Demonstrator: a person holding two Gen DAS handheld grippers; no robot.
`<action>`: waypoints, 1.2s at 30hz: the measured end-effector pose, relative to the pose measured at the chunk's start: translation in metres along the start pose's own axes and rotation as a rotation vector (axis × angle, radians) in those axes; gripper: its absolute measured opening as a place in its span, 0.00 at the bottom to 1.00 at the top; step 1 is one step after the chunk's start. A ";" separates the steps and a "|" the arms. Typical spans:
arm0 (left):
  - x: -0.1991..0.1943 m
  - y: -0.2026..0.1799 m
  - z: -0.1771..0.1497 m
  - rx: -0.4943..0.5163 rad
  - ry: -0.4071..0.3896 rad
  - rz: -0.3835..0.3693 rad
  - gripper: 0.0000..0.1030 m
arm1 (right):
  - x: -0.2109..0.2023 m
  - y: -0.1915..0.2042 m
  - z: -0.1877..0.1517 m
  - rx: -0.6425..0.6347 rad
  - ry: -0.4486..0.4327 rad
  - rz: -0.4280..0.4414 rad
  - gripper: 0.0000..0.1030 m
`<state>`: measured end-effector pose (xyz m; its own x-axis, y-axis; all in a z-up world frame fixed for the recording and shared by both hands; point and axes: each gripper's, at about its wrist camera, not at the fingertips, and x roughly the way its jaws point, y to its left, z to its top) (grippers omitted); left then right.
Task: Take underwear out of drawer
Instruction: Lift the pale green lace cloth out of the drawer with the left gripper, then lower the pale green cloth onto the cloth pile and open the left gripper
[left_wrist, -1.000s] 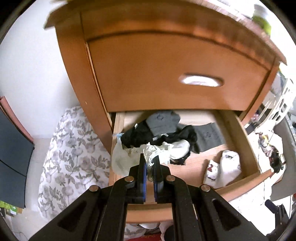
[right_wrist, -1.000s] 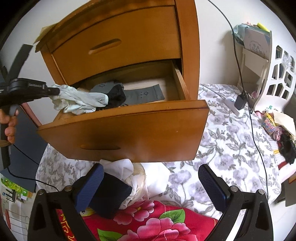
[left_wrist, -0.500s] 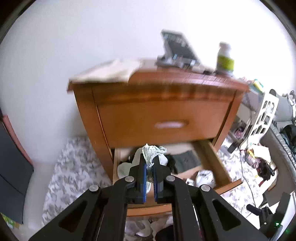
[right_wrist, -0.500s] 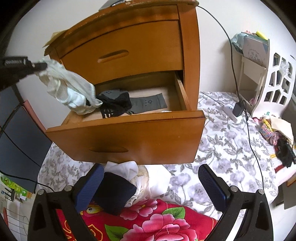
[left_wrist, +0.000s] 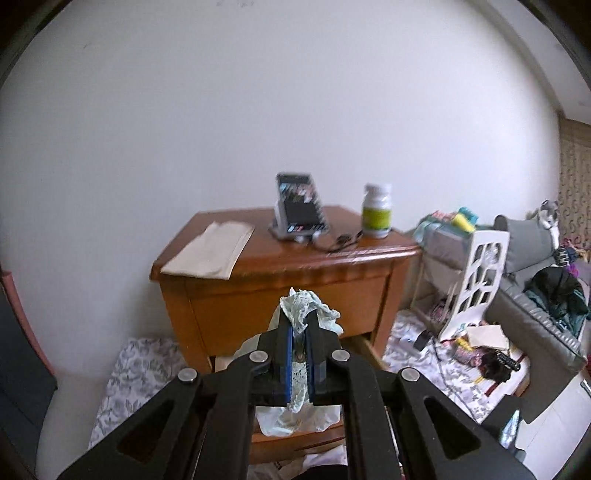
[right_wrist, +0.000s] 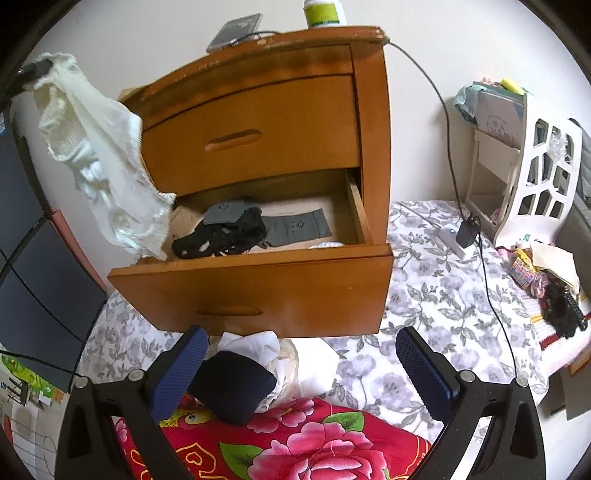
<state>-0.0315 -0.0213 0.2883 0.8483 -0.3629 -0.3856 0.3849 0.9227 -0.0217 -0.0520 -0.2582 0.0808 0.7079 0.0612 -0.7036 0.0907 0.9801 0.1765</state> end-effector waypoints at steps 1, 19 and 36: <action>-0.006 -0.005 0.001 0.012 -0.006 -0.006 0.05 | -0.003 0.000 0.000 0.000 -0.004 -0.002 1.00; 0.040 -0.043 -0.078 -0.008 0.230 -0.118 0.06 | -0.041 -0.008 -0.002 -0.008 -0.062 -0.017 1.00; 0.145 -0.018 -0.245 -0.224 0.651 -0.045 0.06 | -0.015 -0.012 -0.009 -0.005 0.013 -0.016 1.00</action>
<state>-0.0048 -0.0589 0.0074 0.4152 -0.3144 -0.8537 0.2713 0.9385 -0.2137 -0.0705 -0.2690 0.0829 0.6971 0.0477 -0.7154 0.0989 0.9818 0.1619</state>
